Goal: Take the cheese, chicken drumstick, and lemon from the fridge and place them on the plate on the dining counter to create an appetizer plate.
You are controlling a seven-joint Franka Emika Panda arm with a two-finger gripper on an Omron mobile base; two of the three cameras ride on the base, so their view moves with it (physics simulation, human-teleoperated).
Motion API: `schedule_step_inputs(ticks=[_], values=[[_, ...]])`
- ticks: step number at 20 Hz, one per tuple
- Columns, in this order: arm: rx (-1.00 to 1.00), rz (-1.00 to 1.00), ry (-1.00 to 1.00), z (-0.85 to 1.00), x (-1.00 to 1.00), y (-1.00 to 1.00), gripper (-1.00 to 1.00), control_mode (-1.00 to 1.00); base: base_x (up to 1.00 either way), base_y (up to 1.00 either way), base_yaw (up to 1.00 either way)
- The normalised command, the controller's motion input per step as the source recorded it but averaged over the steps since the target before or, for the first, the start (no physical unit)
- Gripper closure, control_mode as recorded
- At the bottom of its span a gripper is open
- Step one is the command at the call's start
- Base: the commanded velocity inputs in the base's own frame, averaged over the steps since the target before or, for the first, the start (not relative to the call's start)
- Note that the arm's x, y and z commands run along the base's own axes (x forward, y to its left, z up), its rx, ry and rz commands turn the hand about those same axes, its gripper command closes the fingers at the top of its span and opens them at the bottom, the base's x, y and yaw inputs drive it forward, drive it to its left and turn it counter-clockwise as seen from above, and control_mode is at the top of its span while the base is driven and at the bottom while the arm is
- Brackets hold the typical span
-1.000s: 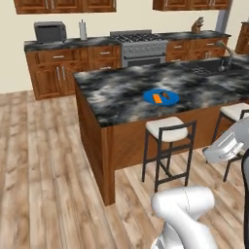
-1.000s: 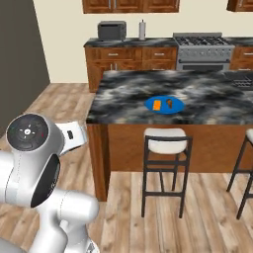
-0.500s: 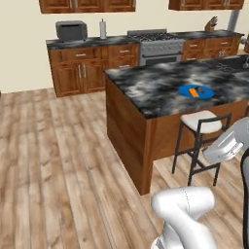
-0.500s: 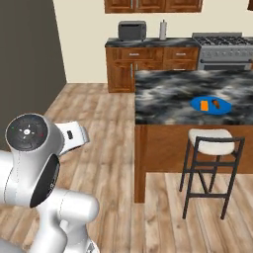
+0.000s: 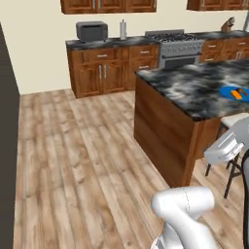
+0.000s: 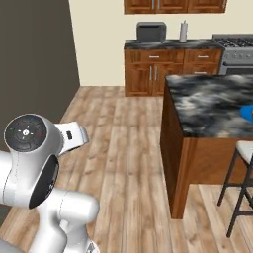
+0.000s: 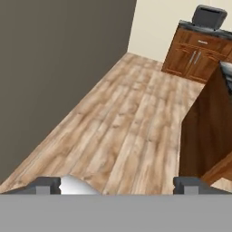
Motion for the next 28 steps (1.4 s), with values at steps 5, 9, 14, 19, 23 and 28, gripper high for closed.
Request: schedule_step_inputs(ticks=[5,9,14,19,23,28], values=[[0.0,0.0,0.0,0.0,0.0,0.0,-1.0,1.0,0.96,1.0,0.0],[0.0,0.0,0.0,0.0,0.0,0.0,-1.0,1.0,1.0,0.91,-0.02],[0.0,0.0,0.0,0.0,0.0,0.0,-1.0,1.0,1.0,0.81,-0.02],[0.0,0.0,0.0,0.0,0.0,0.0,-1.0,1.0,1.0,0.56,-0.01],[0.0,0.0,0.0,0.0,0.0,0.0,-1.0,1.0,1.0,0.14,-0.03],[0.0,0.0,0.0,0.0,0.0,0.0,-1.0,1.0,1.0,0.0,-0.3]])
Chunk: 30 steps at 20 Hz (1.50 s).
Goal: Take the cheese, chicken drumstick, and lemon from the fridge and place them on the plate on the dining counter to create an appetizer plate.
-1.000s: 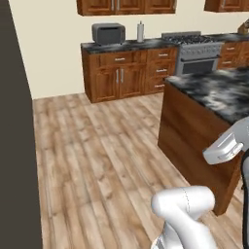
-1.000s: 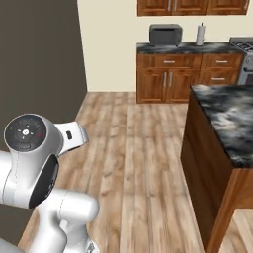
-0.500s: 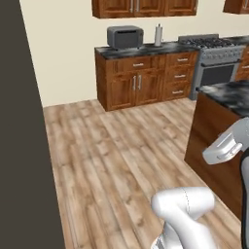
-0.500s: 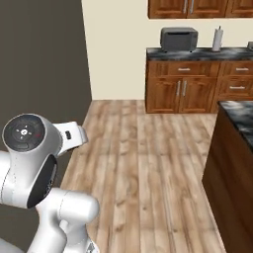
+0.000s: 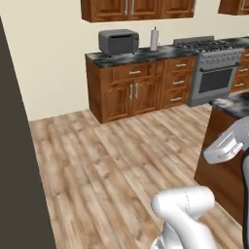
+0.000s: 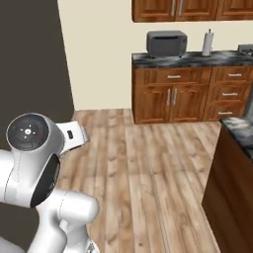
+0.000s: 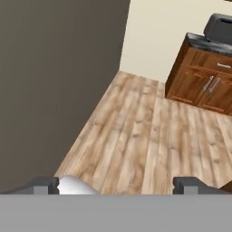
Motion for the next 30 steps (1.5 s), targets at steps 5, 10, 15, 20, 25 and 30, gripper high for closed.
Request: schedule_step_inputs(ticks=[5,10,15,20,25,30], values=[[0.0,0.0,0.0,0.0,0.0,0.0,-1.0,1.0,1.0,0.0,-0.53],[0.0,0.0,0.0,0.0,0.0,0.0,-1.0,1.0,1.0,0.34,-0.62],[0.0,0.0,0.0,0.0,0.0,0.0,-1.0,1.0,1.0,0.66,-0.68],[0.0,0.0,0.0,0.0,0.0,0.0,-1.0,1.0,1.0,0.6,-0.72],[0.0,0.0,0.0,0.0,0.0,0.0,-1.0,1.0,1.0,0.63,-0.71],[0.0,0.0,0.0,0.0,0.0,0.0,-1.0,1.0,1.0,0.96,-0.56]])
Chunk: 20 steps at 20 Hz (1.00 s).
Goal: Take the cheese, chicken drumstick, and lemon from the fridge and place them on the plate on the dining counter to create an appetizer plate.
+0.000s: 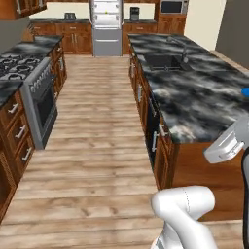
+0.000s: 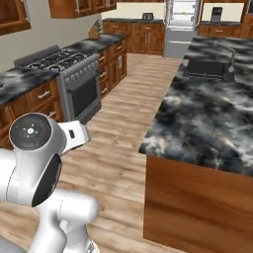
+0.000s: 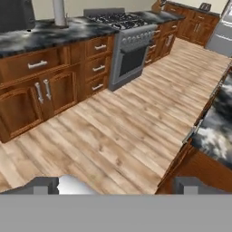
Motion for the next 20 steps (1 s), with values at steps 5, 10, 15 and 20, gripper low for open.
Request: schedule_step_inputs(ticks=[5,10,15,20], values=[[0.0,0.0,0.0,0.0,0.0,0.0,-1.0,1.0,0.77,1.0,-0.42],[0.0,0.0,0.0,0.0,0.0,0.0,-1.0,1.0,0.95,1.0,-0.36],[0.0,0.0,0.0,0.0,0.0,0.0,-1.0,1.0,1.0,1.0,-0.31],[0.0,0.0,0.0,0.0,0.0,0.0,-1.0,1.0,1.0,0.85,-0.28]])
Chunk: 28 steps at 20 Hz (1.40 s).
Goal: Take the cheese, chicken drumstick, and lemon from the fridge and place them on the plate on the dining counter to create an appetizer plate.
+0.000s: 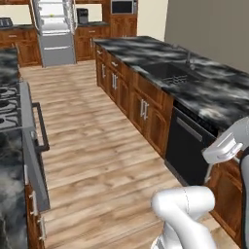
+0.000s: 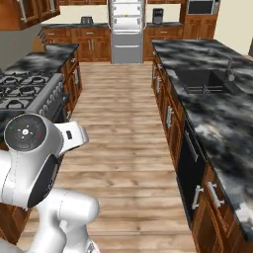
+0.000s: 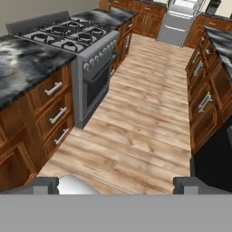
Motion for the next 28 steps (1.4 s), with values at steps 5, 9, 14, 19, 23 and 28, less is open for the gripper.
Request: schedule_step_inputs(ticks=[5,9,14,19,23,28], values=[[0.0,0.0,0.0,0.0,0.0,0.0,-1.0,1.0,1.0,0.43,-0.19],[0.0,0.0,0.0,0.0,0.0,0.0,-1.0,1.0,1.0,0.08,-0.05],[0.0,0.0,0.0,0.0,0.0,0.0,-1.0,1.0,1.0,0.11,0.0],[0.0,0.0,0.0,0.0,0.0,0.0,-1.0,1.0,1.0,0.37,0.0],[0.0,0.0,0.0,0.0,0.0,0.0,-1.0,1.0,1.0,0.39,0.0],[0.0,0.0,0.0,0.0,0.0,0.0,-1.0,1.0,1.0,0.43,0.0]])
